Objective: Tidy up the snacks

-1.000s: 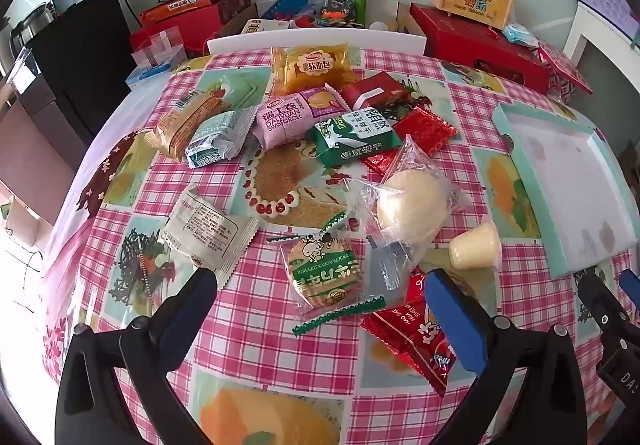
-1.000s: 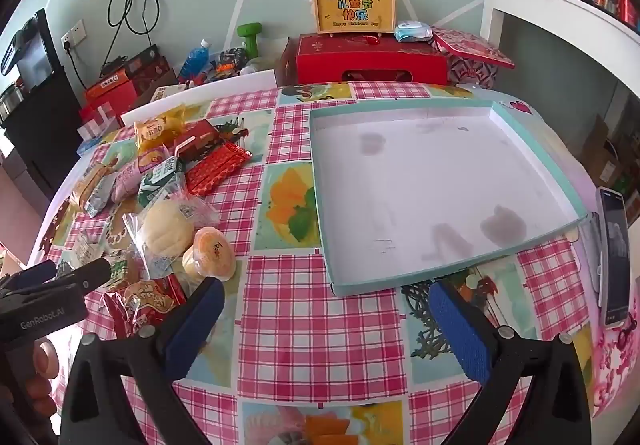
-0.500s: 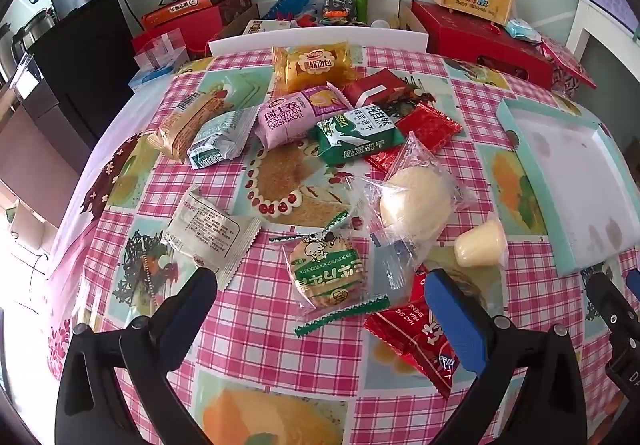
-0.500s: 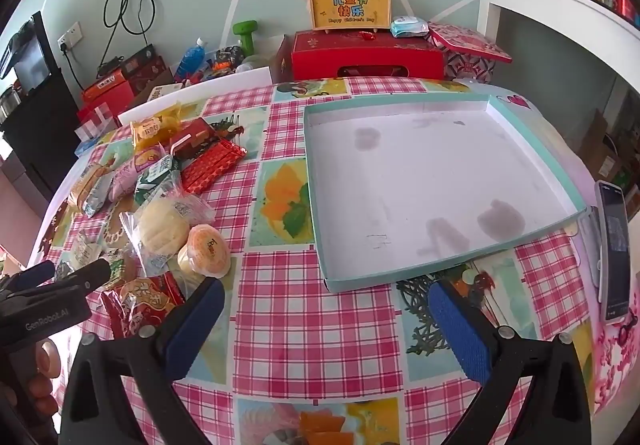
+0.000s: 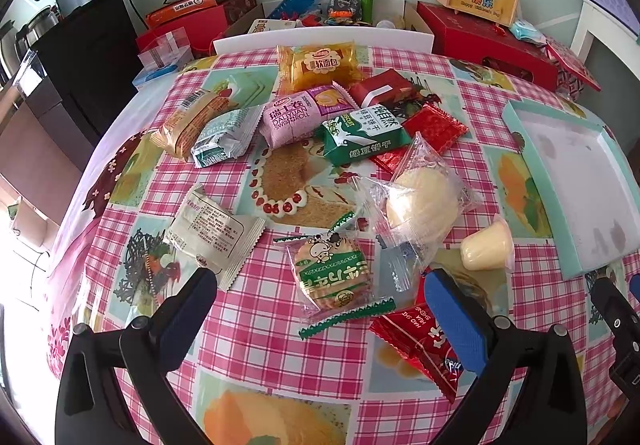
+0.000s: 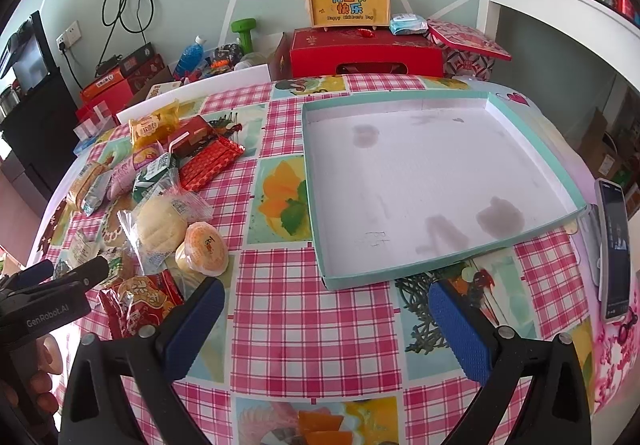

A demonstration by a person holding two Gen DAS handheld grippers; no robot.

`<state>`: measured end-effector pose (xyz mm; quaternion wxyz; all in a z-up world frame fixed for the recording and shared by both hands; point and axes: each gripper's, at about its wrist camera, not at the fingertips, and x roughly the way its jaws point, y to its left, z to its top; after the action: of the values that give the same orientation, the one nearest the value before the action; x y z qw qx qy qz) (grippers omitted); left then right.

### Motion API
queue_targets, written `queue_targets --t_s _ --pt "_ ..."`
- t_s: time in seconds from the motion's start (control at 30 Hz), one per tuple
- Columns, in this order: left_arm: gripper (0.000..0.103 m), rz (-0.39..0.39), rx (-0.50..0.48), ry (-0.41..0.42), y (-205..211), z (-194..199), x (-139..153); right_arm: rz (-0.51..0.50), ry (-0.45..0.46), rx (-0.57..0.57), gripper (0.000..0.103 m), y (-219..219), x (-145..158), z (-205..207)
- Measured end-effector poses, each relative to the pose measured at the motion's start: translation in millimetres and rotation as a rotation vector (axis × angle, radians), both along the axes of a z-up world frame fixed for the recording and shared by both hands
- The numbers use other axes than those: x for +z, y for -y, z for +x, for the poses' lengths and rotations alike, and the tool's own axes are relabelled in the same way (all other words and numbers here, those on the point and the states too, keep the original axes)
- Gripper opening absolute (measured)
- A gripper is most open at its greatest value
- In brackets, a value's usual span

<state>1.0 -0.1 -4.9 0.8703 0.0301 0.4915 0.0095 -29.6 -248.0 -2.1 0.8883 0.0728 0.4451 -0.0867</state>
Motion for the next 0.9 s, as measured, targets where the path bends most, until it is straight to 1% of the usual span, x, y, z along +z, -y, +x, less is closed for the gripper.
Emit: queue_targets --t_s 0.27,0.57,0.9 --pt "0.103 0.011 -0.015 0.0 4.8 -0.5 -1.0 -0.002 -0.009 -0.001 0.103 -0.5 -2.0 0.5" --pt "0.103 -0.012 -0.001 0.024 1.4 -0.2 1.2 -0.002 -0.012 -0.001 0.103 -0.9 -2.6 0.7" --pt "0.103 0.005 -0.022 0.006 6.1 0.1 -2.6 -0.002 -0.017 -0.003 0.103 -0.8 -4.6 0.0"
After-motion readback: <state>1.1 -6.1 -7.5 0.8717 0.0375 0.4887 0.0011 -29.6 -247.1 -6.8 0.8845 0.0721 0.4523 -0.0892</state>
